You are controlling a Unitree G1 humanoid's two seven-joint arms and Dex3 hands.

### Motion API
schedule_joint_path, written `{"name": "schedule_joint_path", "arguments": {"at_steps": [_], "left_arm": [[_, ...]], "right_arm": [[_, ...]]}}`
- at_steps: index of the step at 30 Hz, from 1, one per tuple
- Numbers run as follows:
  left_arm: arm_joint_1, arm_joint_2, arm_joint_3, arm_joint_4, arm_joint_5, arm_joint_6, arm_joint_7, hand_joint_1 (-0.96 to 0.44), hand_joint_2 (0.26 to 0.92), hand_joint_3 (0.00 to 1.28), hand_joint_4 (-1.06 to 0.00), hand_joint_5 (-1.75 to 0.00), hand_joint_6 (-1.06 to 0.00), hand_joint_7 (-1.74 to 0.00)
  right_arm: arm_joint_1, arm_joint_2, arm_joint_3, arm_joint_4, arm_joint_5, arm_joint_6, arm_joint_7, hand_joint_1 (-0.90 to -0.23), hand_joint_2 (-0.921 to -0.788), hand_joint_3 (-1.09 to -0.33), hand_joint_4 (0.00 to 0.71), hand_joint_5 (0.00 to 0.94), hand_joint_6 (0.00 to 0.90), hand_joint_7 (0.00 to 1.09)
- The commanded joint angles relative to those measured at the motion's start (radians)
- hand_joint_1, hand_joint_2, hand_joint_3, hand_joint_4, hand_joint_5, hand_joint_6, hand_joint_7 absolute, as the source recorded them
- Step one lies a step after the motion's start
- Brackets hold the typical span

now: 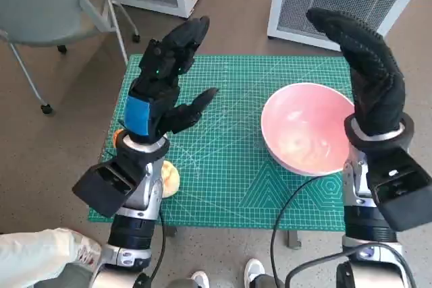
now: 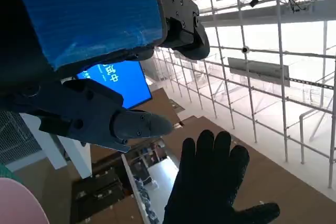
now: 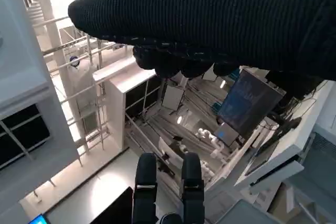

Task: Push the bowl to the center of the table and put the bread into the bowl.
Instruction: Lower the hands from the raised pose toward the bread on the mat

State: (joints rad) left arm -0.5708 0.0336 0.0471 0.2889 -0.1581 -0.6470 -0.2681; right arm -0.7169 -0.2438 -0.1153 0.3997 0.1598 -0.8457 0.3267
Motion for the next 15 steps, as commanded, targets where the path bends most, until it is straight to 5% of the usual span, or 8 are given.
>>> {"name": "schedule_joint_path", "arguments": {"at_steps": [1,8,15], "left_arm": [[-0.004,-0.005,-0.006,-0.006,0.007,-0.003,0.008,-0.24,0.921,0.24,-0.39,0.0,-0.28,-0.48],[0.002,-0.006,-0.006,-0.001,0.003,-0.009,0.008,-0.26,0.921,0.24,-0.39,0.0,-0.28,-0.48],[0.011,-0.004,0.002,-0.002,-0.011,-0.01,0.006,-0.26,0.921,0.24,-0.39,0.0,-0.28,-0.48]], "right_arm": [[0.035,-0.026,-0.022,0.027,0.03,-0.016,0.021,-0.558,-0.921,-0.745,0.249,0.002,0.162,0.34],[0.03,-0.087,-0.1,0.149,0.094,-0.074,0.048,-0.542,-0.921,-0.751,0.247,0.0,0.149,0.33],[0.02,-0.161,-0.218,0.385,0.092,-0.135,-0.012,-0.544,-0.921,-0.756,0.248,0.001,0.142,0.33]]}}
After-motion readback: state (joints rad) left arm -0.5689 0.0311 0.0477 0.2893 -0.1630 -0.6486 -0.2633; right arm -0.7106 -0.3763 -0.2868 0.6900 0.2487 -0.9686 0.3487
